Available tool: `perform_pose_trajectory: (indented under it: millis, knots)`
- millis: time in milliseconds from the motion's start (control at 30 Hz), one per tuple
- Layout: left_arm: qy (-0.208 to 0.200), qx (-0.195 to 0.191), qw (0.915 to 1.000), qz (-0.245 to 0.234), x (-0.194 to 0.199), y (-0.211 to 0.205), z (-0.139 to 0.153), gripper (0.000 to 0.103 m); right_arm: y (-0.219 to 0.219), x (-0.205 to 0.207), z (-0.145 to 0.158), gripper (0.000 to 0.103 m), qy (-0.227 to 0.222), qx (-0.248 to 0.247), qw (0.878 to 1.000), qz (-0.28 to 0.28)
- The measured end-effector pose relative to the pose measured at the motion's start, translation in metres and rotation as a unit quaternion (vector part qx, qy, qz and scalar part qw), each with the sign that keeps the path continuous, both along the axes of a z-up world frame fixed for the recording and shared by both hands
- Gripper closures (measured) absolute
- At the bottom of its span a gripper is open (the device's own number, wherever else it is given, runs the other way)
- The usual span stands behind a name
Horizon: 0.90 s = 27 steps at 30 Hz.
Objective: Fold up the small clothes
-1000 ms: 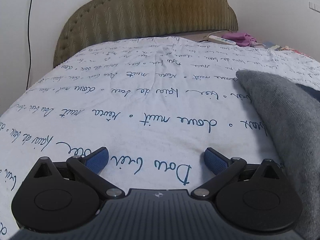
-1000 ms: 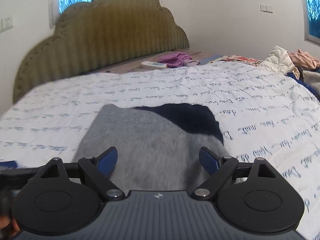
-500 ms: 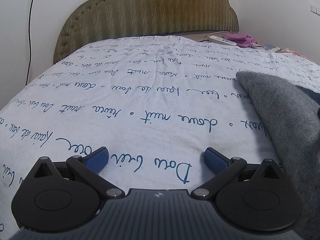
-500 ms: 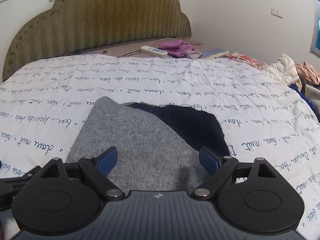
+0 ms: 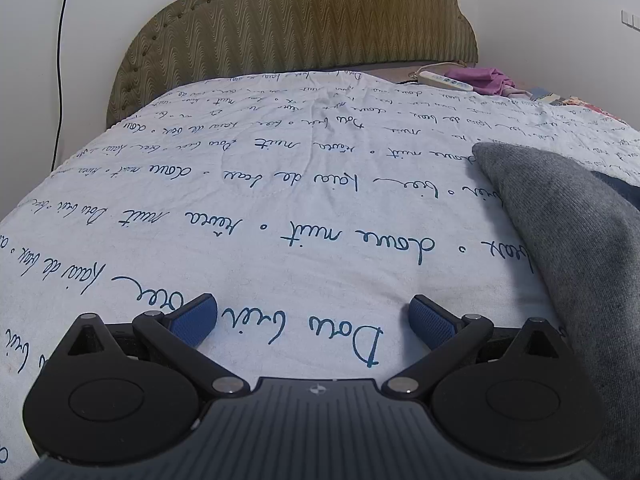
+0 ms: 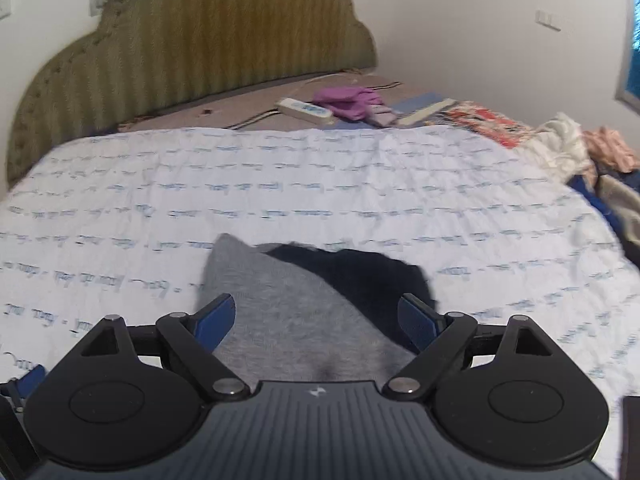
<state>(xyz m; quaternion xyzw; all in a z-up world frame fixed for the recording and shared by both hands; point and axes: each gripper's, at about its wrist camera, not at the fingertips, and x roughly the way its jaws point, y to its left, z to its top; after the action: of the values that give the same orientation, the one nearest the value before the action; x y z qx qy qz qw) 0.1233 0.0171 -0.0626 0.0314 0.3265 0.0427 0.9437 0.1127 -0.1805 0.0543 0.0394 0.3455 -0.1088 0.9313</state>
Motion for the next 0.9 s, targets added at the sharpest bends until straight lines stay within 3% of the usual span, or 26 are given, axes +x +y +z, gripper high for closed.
perform_pose_trajectory:
  millis: [200,433,900]
  knots:
    - [0.0,0.0,1.0,0.0,0.0,0.0,0.0,0.0,-0.014,-0.019,0.012,0.014,0.051,0.022,0.994,-0.092]
    - [0.0,0.0,1.0,0.0,0.0,0.0,0.0,0.0,-0.008,-0.023,0.036,0.014,0.063,0.029,0.984,-0.161]
    - [0.0,0.0,1.0,0.0,0.0,0.0,0.0,0.0,-0.008,0.0,0.059,0.014,0.083,0.039,0.981,-0.173]
